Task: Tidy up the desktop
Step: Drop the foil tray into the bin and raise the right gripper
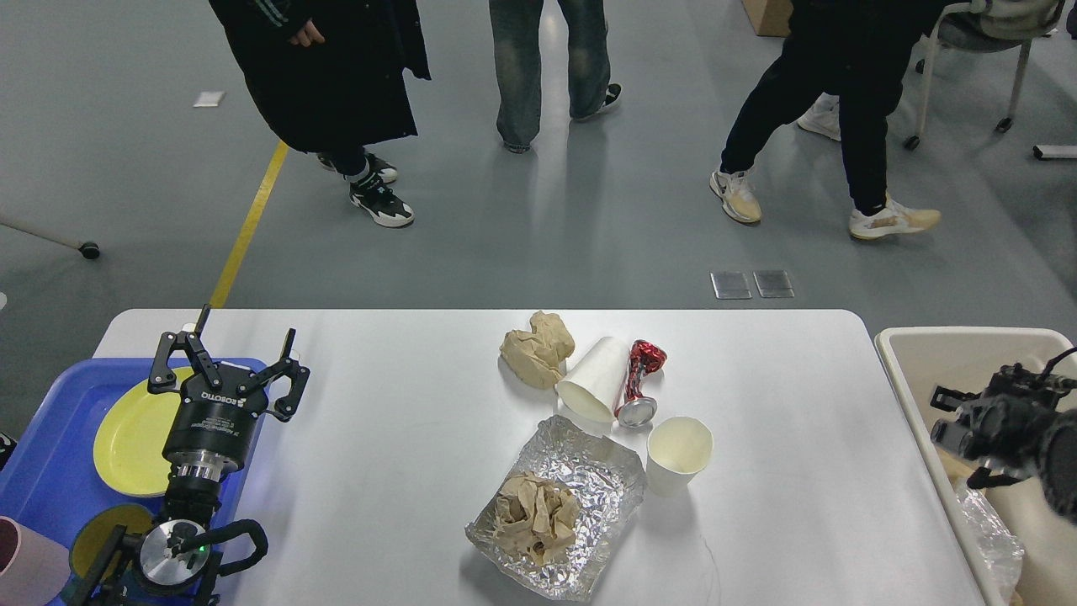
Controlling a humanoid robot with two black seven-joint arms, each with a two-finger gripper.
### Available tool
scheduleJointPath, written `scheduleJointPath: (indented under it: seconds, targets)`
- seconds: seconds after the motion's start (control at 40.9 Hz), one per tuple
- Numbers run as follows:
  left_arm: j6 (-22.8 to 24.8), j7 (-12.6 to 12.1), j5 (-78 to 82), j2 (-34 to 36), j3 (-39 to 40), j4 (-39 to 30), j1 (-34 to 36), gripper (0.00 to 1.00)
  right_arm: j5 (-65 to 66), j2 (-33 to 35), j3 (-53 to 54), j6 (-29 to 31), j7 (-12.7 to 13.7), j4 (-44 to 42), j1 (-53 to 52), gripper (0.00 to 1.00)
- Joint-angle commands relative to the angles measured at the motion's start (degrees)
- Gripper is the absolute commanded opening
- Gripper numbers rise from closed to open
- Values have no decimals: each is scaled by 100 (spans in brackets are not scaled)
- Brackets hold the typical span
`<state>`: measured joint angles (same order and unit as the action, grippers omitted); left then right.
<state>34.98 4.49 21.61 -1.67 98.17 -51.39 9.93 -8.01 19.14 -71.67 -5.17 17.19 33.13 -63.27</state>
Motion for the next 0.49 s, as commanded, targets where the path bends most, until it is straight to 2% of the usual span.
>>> scheduleJointPath:
  seconds: [0.0, 0.147, 0.22, 0.366, 0.464]
  targets:
    - [0, -1, 1, 0, 0, 6, 9, 96, 1, 213, 4, 647, -75, 1150, -1335, 100]
    - [0, -1, 1, 0, 0, 6, 0, 96, 1, 231, 13, 1728, -102, 1950, -2557, 100]
    - [0, -1, 1, 0, 0, -3, 0, 96, 1, 117, 13, 2518, -84, 2625, -3513, 100]
    - [0, -1, 1, 0, 0, -3, 0, 96, -34, -339, 30, 3319, -32, 3504, -4761, 100]
    - [0, -1, 1, 0, 0, -3, 0, 96, -52, -533, 92, 3452, -14, 4147, -5466, 100]
